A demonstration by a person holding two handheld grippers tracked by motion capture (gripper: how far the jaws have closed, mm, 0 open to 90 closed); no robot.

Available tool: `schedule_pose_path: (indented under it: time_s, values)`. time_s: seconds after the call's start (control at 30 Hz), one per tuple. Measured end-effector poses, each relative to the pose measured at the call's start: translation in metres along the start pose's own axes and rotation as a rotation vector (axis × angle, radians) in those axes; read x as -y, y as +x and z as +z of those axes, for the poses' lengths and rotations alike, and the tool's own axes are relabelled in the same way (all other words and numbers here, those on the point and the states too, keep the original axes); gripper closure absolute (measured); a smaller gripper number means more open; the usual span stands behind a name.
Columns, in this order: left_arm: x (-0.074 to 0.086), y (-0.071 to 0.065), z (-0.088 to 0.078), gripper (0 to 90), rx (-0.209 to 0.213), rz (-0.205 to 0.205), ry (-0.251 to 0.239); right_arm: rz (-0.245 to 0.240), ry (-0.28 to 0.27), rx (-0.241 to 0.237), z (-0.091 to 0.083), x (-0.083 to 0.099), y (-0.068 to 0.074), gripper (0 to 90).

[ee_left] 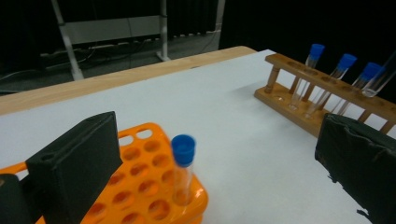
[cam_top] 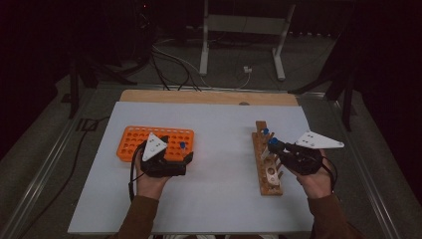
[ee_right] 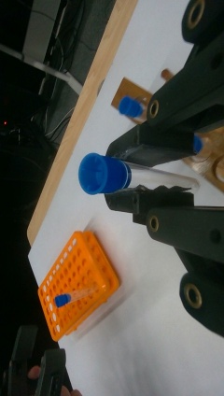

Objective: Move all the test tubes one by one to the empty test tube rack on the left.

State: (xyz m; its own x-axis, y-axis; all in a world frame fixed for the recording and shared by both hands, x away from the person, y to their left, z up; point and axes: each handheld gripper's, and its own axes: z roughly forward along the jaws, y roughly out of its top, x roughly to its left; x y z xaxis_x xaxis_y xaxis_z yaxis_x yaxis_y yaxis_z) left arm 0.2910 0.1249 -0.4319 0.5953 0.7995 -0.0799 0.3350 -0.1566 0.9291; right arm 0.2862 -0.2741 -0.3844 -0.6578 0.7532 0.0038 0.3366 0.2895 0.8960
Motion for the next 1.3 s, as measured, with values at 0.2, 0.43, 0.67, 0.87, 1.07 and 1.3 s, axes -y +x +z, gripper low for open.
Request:
schedule_pose_path:
  time_s: [0.2,0.43,0.67,0.87,1.07,1.3]
  values:
    - [-0.004,-0.006,0.005,1.2,0.018,0.006,-0.005,-0.012,-0.003,-0.020,0.009,-0.008,0.007,76.8]
    - [-0.007,-0.013,0.011,1.4,0.037,0.018,0.000,-0.014,0.003,-0.044,0.022,-0.011,0.014,76.8]
    - [-0.010,-0.020,0.018,1.5,0.055,0.029,0.003,-0.016,0.009,-0.066,0.033,-0.014,0.020,76.8]
    - [-0.012,-0.026,0.026,1.5,0.070,0.035,0.004,-0.014,0.007,-0.079,0.039,-0.017,0.023,76.8]
    - [-0.013,-0.033,0.033,1.7,0.087,0.043,0.004,-0.015,0.011,-0.089,0.045,-0.018,0.027,76.8]
    - [-0.014,-0.040,0.041,1.9,0.106,0.050,0.009,-0.017,0.012,-0.095,0.051,-0.020,0.030,76.8]
